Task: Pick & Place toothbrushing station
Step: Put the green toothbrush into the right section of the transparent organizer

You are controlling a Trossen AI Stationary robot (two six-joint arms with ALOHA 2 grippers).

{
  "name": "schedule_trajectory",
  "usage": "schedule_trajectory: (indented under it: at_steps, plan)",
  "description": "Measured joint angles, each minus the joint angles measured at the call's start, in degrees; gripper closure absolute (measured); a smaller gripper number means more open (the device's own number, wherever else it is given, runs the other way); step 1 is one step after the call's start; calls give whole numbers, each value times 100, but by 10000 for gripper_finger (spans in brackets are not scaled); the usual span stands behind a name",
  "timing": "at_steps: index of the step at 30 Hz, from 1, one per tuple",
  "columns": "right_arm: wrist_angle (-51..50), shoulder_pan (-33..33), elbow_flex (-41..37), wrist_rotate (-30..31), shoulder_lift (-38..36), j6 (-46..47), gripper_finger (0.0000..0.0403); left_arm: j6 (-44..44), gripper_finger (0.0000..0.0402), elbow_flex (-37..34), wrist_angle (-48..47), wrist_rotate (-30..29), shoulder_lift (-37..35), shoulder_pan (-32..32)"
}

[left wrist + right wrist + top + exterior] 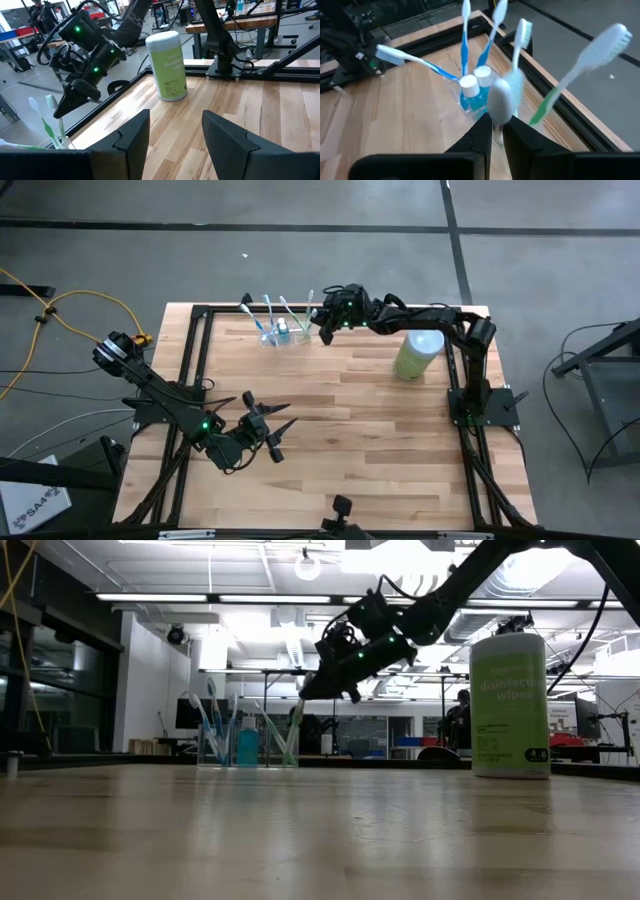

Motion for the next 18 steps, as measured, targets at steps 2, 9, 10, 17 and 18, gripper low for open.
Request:
schedule_trajectory:
  at_steps: [2,9,10,17,18]
  plan:
    - [-85,-28,0,-95,0,36,366,0,227,0,0,0,0,0]
    - [-286,-109,0,-304,0,89,366,0,227,0,0,0,0,0]
    - [-269,-109,0,-304,0,89,366,0,227,0,0,0,0,-2]
    - [-250,-109,0,-418,0,89,361,0,227,0,2,27,0,0]
    - [-250,-109,0,-438,0,89,356,0,227,0,0,28,0,-2]
